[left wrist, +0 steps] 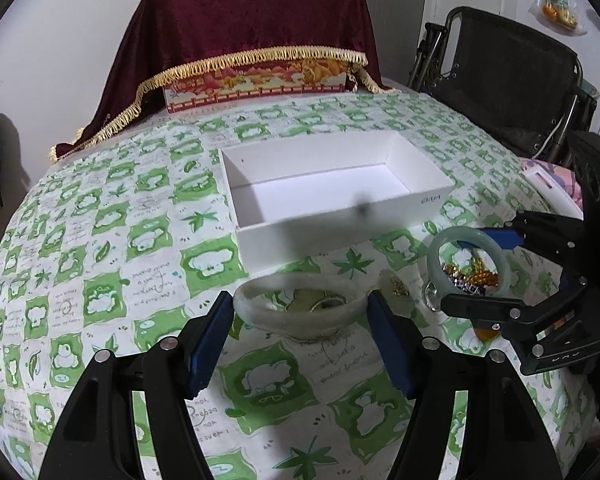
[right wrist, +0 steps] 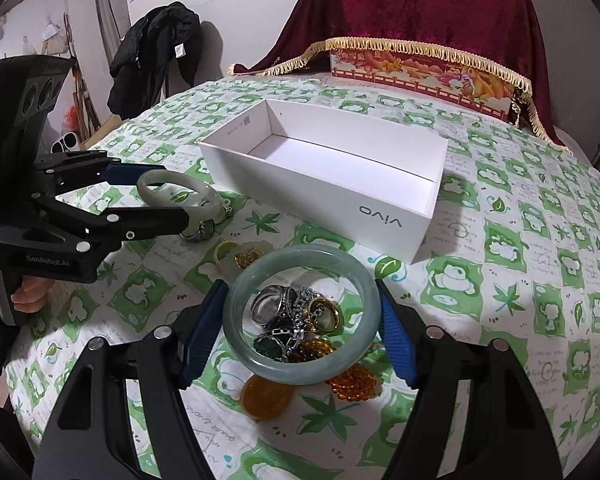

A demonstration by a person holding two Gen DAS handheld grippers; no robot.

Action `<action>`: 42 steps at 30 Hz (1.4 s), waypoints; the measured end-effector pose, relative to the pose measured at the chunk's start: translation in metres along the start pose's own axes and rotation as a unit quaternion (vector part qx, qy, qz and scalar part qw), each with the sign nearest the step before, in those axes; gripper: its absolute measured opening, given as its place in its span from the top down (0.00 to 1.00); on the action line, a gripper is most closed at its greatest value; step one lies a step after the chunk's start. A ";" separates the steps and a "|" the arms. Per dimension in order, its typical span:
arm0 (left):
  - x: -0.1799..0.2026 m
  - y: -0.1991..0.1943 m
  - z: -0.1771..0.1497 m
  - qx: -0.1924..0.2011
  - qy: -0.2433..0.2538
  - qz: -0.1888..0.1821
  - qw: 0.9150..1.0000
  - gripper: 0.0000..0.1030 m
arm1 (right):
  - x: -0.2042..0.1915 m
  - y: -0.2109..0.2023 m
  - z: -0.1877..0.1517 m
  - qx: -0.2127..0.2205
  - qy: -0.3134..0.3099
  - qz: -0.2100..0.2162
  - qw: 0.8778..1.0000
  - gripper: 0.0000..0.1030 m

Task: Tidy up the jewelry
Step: 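Carry both held jade bangles into the white vivo box and lower them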

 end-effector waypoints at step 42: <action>0.012 -0.003 0.075 0.053 0.033 0.003 0.998 0.33 | 0.038 -0.019 0.073 0.099 0.043 -0.005 0.994 0.33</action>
Point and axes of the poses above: each gripper's, at about its wrist camera, not at the fingertips, and y roughly the way its jaws point, x to its right, z to its top, the point moved 3 cm from there along y, roughly the way its jaws point
